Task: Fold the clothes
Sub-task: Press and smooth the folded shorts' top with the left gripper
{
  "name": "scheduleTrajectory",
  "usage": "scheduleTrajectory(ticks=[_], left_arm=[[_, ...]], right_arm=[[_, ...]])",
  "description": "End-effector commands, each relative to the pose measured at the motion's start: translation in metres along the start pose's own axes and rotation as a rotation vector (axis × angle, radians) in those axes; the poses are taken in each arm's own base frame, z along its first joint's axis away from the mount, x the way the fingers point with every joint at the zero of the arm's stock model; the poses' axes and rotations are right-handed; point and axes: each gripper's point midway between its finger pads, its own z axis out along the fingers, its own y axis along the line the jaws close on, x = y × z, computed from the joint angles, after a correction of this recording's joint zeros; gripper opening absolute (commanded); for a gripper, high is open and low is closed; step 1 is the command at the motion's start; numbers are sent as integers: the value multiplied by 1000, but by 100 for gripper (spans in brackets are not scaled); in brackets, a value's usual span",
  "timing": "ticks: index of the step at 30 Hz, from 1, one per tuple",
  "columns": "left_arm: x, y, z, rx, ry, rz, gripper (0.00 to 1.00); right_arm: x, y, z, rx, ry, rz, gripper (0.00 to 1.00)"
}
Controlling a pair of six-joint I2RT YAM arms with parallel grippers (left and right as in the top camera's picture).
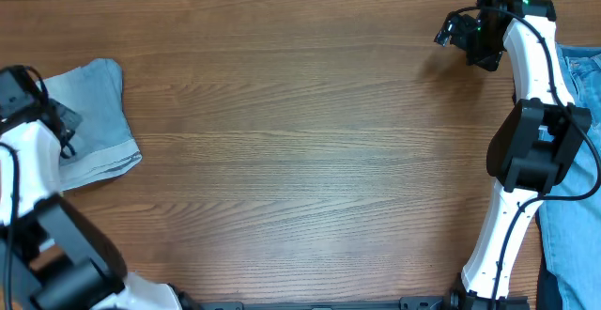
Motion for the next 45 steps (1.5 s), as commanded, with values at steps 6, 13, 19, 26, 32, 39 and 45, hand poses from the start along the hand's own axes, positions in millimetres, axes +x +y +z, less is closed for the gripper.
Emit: scheduleTrajectory(ticks=[6, 13, 19, 26, 32, 39, 45], left_arm=[[49, 42, 24, -189, 172, -329, 4], [59, 105, 69, -264, 274, -361, 4], [25, 86, 80, -151, 157, -142, 4], [-10, 28, 20, -24, 88, 88, 5], [22, 31, 54, -60, 201, 160, 4], [56, 23, 108, -4, 295, 276, 4], [51, -11, 117, 107, 235, 297, 4]], right_arm=[[-14, 8, -27, -20, -62, -6, 100], [-14, 8, -27, -20, -62, -6, 100], [-14, 8, -27, -20, -62, -6, 100], [-14, 8, -27, -20, -62, -6, 100], [-14, 8, -27, -20, -62, -6, 100], [-14, 8, -27, -20, -62, -6, 100], [-14, 8, -27, -20, -62, -6, 100]])
